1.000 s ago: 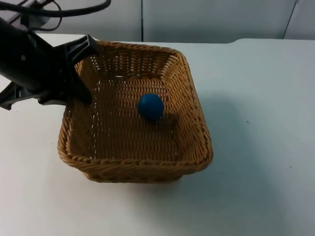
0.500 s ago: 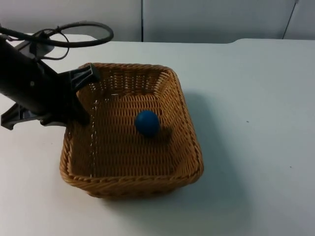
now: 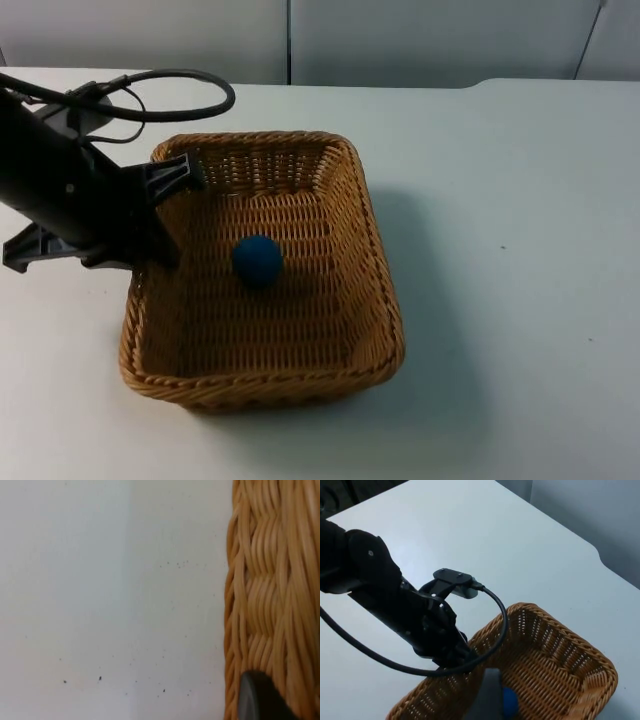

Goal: Pick up the basket with the left hand and place the ball into the basket with the right hand.

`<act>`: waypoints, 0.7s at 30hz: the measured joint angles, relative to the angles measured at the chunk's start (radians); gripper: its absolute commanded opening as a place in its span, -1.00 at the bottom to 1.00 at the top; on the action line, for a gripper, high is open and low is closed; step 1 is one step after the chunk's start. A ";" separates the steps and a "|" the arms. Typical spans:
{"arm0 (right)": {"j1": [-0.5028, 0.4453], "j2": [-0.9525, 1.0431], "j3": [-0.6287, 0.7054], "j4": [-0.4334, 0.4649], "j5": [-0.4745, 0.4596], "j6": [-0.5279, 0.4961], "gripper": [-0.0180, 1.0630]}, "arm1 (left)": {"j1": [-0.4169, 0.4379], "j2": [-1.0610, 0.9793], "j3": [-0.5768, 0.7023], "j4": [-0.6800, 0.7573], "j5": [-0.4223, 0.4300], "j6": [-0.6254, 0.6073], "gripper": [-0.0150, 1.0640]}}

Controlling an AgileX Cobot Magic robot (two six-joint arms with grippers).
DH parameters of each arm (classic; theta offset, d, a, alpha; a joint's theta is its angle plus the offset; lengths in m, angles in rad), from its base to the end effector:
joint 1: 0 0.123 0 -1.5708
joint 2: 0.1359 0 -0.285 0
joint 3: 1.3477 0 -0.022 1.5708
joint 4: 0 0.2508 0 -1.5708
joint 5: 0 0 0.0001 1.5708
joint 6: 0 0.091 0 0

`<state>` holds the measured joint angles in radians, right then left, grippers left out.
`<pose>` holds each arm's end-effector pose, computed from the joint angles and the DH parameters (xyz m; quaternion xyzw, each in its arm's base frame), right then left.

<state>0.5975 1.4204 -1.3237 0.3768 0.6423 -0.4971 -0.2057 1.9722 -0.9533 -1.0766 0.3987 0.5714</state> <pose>0.2526 0.1962 0.3761 -0.3859 0.7959 0.1887 0.4267 0.3359 -0.1019 0.1024 -0.0891 0.9575 -0.2313 0.1475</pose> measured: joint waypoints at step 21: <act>0.000 0.000 0.000 -0.007 0.000 0.000 0.44 | 0.000 0.000 0.000 0.065 -0.072 0.004 0.21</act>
<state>0.5975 1.4204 -1.3237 0.3694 0.6423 -0.4971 -0.2052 1.9722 -0.9533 -1.0116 0.3264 0.5754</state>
